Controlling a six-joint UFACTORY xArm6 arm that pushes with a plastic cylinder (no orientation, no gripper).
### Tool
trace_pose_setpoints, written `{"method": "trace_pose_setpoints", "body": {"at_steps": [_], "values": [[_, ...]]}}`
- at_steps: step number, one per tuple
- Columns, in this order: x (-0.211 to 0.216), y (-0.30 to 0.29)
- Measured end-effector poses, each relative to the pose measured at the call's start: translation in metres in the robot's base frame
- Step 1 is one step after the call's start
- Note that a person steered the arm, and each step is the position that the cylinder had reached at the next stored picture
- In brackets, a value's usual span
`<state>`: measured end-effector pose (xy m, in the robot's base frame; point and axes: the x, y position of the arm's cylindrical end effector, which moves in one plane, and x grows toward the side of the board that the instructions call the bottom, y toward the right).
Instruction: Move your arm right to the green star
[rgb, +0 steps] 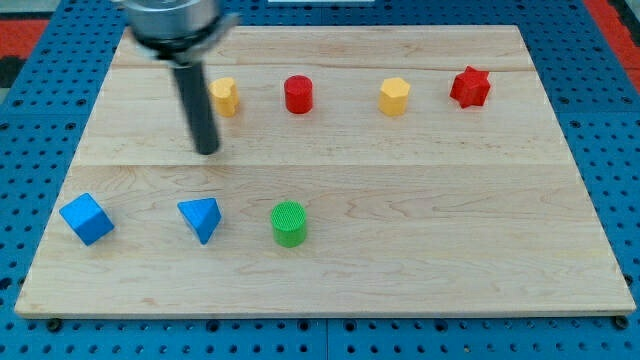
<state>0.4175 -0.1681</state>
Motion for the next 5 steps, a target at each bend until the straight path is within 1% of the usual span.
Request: {"method": "trace_pose_setpoints", "body": {"at_steps": [1,2,3,4,5], "values": [[-0.058,-0.078],[-0.124,-0.056],[-0.139,0.056],[-0.223,0.083],[-0.226,0.074]]}}
